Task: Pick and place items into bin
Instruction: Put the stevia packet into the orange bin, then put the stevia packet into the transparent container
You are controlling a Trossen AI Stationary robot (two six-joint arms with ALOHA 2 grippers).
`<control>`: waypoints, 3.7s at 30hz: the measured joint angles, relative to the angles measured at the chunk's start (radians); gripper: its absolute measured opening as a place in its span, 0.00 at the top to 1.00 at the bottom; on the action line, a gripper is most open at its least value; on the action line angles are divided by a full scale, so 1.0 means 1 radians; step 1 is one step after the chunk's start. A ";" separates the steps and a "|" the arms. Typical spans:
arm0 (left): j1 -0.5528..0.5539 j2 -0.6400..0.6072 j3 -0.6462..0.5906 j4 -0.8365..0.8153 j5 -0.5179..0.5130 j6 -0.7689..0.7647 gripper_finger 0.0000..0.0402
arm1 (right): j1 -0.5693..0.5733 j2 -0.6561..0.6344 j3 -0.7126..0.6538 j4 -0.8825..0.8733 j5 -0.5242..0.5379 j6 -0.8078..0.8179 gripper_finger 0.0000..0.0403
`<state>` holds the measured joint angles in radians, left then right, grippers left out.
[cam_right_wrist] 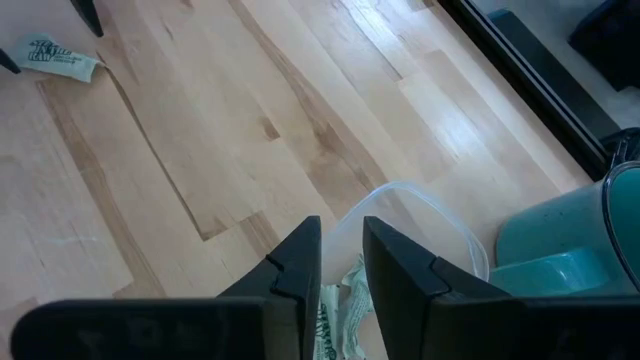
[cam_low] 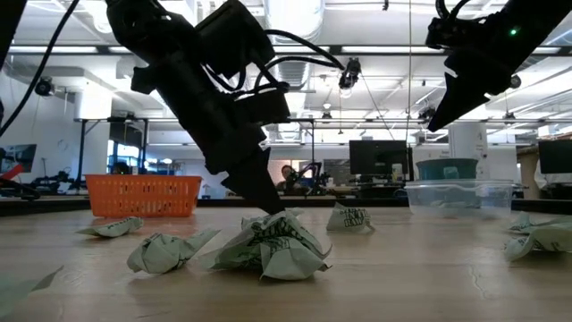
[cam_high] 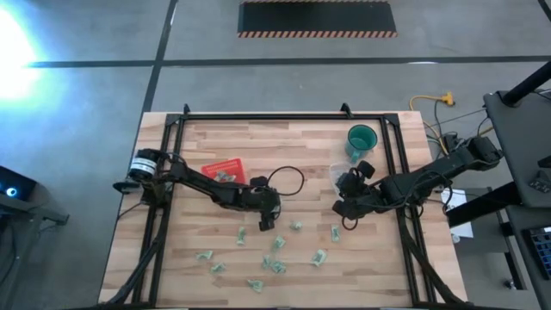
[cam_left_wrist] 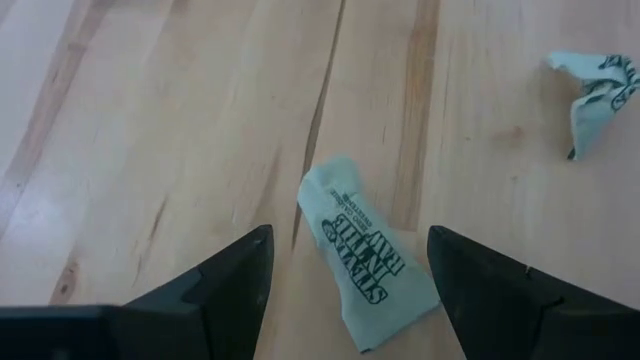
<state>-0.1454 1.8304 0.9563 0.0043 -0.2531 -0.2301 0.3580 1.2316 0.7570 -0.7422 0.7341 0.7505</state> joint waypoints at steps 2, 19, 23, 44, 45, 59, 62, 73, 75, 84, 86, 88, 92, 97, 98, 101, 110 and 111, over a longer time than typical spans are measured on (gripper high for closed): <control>0.000 0.000 -0.003 -0.009 0.006 0.000 0.38 | 0.000 0.000 0.000 0.000 0.000 0.000 0.83; -0.002 0.000 -0.017 -0.012 0.020 0.009 0.58 | 0.000 0.000 0.000 0.000 0.000 0.000 0.83; -0.002 0.000 -0.017 -0.013 0.021 0.010 0.70 | 0.000 0.000 0.000 0.000 0.000 -0.001 0.83; 0.000 -0.011 0.006 -0.017 0.010 0.064 1.00 | 0.000 0.000 -0.003 -0.001 0.000 -0.003 0.83; 0.000 -0.017 0.006 -0.016 0.010 0.066 1.00 | 0.000 0.000 -0.004 -0.001 0.001 -0.003 0.83; -0.009 -0.225 -0.003 -0.195 -0.077 0.081 1.00 | 0.000 0.000 -0.015 0.003 0.002 -0.003 0.83; -0.034 -0.301 -0.017 -0.268 -0.152 0.078 1.00 | 0.000 0.000 -0.016 0.001 0.002 -0.002 0.83; -0.126 -0.541 -0.117 -0.594 -0.465 -0.144 1.00 | 0.000 0.000 -0.024 0.019 0.001 -0.002 0.83; -0.125 -0.583 -0.157 -0.604 -0.469 -0.165 1.00 | 0.000 0.000 -0.024 0.019 0.001 -0.002 0.83; -0.123 -0.738 -0.316 -0.615 -0.505 -0.184 1.00 | 0.000 0.000 -0.024 0.023 0.000 -0.002 0.83; -0.123 -0.761 -0.342 -0.618 -0.505 -0.184 1.00 | 0.000 0.000 -0.024 0.024 0.000 -0.002 0.83; -0.123 -0.779 -0.362 -0.615 -0.505 -0.184 1.00 | 0.000 0.000 -0.024 0.029 0.000 -0.002 0.83; -0.123 -0.791 -0.394 -0.615 -0.505 -0.193 1.00 | 0.000 0.000 -0.026 0.099 -0.025 -0.049 0.83; -0.123 -0.776 -0.402 -0.619 -0.508 -0.210 0.96 | 0.000 0.000 -0.047 0.341 -0.127 -0.250 0.83; -0.123 -0.771 -0.402 -0.618 -0.508 -0.210 0.94 | 0.000 0.000 -0.053 0.397 -0.152 -0.295 0.83; -0.123 -0.753 -0.402 -0.619 -0.527 -0.210 0.90 | 0.000 0.000 -0.072 0.537 -0.228 -0.408 0.83; -0.123 -0.708 -0.401 -0.621 -0.567 -0.209 0.78 | -0.001 0.064 -0.105 0.702 -0.331 -0.547 0.83; -0.123 -0.703 -0.401 -0.621 -0.567 -0.209 0.78 | -0.002 0.081 -0.105 0.714 -0.359 -0.553 0.83</control>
<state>-0.2680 1.1276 0.5552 -0.6163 -0.8201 -0.4390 0.3565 1.3128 0.6518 -0.0280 0.3752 0.1972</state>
